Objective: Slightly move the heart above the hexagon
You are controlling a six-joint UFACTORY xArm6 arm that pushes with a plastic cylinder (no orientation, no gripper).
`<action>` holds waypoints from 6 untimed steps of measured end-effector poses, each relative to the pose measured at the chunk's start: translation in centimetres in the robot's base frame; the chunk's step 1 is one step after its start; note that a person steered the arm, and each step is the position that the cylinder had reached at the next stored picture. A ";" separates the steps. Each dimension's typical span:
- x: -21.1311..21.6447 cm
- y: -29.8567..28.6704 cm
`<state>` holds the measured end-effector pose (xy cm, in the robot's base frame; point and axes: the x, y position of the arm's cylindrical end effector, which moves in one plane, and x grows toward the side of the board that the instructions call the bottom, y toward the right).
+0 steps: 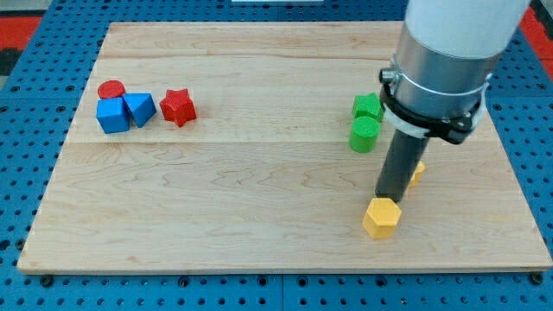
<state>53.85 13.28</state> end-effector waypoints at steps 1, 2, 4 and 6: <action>0.6 2.8; -0.9 3.9; -2.3 0.8; -2.4 3.9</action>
